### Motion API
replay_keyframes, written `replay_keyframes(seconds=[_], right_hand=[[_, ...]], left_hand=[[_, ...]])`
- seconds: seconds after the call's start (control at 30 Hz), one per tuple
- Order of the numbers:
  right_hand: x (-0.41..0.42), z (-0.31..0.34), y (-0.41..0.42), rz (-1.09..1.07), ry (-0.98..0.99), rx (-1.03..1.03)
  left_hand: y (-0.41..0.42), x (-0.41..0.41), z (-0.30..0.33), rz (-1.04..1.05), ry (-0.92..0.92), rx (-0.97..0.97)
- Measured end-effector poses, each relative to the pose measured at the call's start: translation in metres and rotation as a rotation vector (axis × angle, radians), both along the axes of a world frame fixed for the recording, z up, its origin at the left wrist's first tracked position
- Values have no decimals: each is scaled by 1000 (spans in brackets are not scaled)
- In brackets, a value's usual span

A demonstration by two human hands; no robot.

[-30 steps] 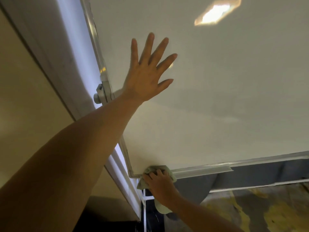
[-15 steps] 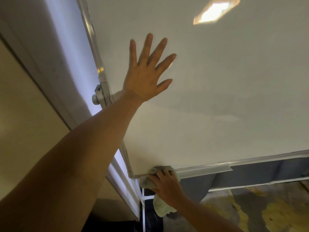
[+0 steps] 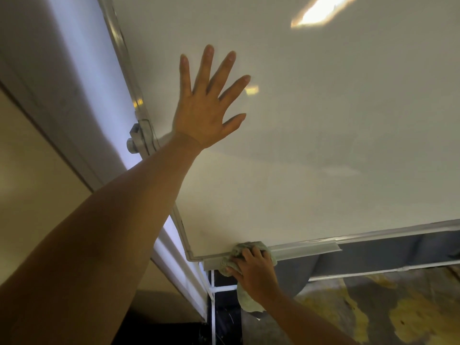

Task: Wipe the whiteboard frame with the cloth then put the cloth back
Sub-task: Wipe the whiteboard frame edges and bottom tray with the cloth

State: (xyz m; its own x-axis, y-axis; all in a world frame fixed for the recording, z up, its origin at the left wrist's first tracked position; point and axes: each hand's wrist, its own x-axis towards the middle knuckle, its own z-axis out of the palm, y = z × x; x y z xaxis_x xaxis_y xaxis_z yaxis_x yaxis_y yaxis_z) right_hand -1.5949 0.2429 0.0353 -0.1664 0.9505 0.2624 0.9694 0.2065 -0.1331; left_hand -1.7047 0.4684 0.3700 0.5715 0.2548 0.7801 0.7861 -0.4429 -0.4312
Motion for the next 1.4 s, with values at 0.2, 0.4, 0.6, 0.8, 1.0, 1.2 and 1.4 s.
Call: replay_keyframes(seconds=[0.2, 0.4, 0.6, 0.8, 1.0, 1.2, 1.4], right_hand=[[41, 5, -6, -31, -10, -3], [97, 5, -21, -87, 23, 13], [168, 10, -27, -172, 61, -11], [220, 6, -38, -210, 19, -29], [235, 30, -37, -340, 136, -97], [286, 52, -72, -663, 558, -60], [294, 118, -77, -713, 938, 132]], left_hand=[[3, 4, -3, 15, -1, -15], [-3, 7, -3, 43, 16, -13], [0, 5, -3, 58, 27, 16], [1, 5, -2, 91, 63, 4], [-17, 9, -3, 130, 36, -86], [-45, 17, -2, 267, 31, -189], [-119, 103, -29, 188, -41, -411]])
